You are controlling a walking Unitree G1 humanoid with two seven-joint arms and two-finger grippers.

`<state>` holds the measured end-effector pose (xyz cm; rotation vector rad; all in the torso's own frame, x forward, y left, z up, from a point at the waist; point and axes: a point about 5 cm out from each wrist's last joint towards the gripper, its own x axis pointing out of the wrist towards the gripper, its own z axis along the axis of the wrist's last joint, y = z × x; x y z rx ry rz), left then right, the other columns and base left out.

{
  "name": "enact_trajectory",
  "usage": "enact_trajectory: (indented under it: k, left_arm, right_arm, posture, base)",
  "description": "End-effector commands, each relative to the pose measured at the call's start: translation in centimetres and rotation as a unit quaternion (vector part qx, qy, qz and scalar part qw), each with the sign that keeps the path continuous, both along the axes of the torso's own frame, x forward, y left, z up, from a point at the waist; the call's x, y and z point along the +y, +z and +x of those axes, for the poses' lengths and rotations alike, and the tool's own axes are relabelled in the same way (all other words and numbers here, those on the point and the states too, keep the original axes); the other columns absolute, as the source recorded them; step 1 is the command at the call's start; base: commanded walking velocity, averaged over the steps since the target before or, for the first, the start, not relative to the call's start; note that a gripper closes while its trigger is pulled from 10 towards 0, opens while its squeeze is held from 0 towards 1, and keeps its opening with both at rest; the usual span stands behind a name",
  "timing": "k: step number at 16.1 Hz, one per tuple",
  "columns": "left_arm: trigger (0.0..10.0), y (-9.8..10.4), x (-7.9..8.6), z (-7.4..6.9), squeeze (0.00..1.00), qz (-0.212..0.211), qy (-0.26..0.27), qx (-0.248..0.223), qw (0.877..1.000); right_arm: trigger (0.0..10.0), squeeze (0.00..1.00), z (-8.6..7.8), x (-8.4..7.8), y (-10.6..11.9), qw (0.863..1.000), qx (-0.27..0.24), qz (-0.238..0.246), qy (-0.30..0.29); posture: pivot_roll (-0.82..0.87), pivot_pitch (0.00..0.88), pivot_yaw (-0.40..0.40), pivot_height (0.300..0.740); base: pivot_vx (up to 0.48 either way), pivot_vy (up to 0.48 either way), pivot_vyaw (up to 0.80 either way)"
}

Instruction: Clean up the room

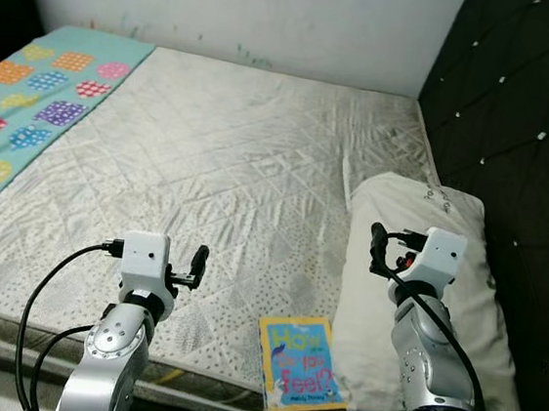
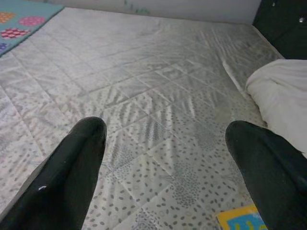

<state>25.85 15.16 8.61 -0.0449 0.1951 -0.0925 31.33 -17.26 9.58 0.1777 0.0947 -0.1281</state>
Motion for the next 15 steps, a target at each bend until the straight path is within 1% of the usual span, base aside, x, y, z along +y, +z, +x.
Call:
enact_trajectory:
  k: [1,6,12,13,15]
  left_arm:
    - [10.0,-0.07,-0.12,-0.07,0.0,0.002,0.001,0.001,1.0]
    - [10.0,0.05,-0.3,-0.05,0.0,-0.001,-0.001,-0.003,1.0]
    - [10.0,0.12,-0.65,-0.28,0.0,-0.007,-0.012,-0.007,1.0]
    - [10.0,0.13,-0.75,-0.22,0.0,-0.006,-0.018,-0.008,1.0]
    - [10.0,-0.07,-0.98,0.08,0.0,0.008,-0.027,-0.004,1.0]
  right_arm:
    - [10.0,0.0,-0.04,-0.29,-0.15,1.0,0.002,-0.003,-0.004]
    - [10.0,0.0,-0.09,-0.68,-0.16,1.0,0.003,-0.008,-0.011]
    - [10.0,0.0,-0.19,-0.56,-0.41,1.0,0.009,-0.015,-0.011]
    - [10.0,0.0,-0.24,-0.69,-0.61,0.999,0.018,-0.027,-0.016]
    - [10.0,0.0,-0.35,-0.98,-0.99,0.999,0.029,-0.035,-0.023]
  posture:
    - [-0.07,0.0,-0.018,0.74]
    - [-0.07,0.0,-0.02,0.74]
    - [-0.07,0.0,-0.024,0.74]
    - [-0.07,0.0,-0.026,0.74]
    - [-0.07,0.0,-0.028,0.74]
  base:
    - [0.0,0.0,0.0]
    - [0.0,0.0,0.0]
    - [0.0,0.0,0.0]
    - [0.0,0.0,0.0]
    - [0.0,0.0,0.0]
